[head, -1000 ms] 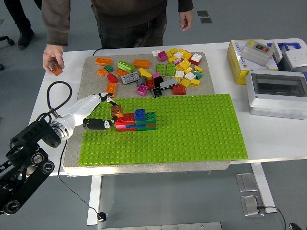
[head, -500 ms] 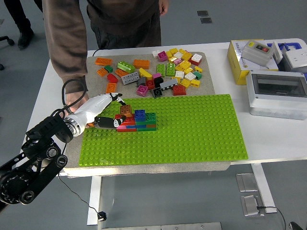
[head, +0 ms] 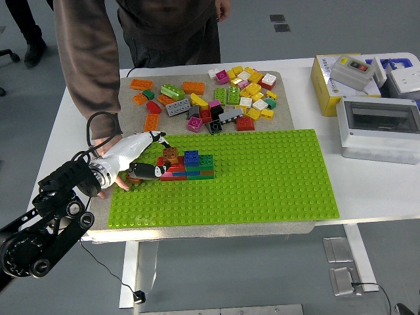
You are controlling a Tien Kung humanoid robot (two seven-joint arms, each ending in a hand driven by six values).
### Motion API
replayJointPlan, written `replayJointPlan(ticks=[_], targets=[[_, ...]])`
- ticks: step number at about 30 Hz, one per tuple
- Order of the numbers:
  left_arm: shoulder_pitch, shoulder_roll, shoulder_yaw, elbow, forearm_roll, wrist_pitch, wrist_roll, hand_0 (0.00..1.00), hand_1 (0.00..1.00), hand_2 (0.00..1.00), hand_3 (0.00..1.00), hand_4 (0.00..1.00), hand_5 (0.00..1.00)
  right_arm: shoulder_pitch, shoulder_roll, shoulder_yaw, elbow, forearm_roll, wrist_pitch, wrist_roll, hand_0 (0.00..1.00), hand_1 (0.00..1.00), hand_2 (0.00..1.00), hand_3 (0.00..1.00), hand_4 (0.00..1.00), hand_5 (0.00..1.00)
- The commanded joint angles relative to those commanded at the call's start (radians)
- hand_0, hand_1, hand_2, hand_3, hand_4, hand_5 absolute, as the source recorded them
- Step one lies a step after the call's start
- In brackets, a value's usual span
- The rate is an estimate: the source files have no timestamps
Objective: Pick up the brick,pile it on top of brick,press brick,pick up the brick,pile it on top of brick,press brick
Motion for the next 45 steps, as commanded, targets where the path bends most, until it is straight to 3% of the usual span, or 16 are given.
replayJointPlan(ticks=[45], targets=[[-0.015, -0.011, 0.036, 0.011, -0.011, 0.001, -0.001, 0.998, 0.958, 0.941, 0.562, 0.589, 0.220, 0.003, 0.000, 0.011, 0.000, -0.020, 0.004, -0.001, 0.735, 0.711, 0.736, 0.796, 0.649, 0.998]])
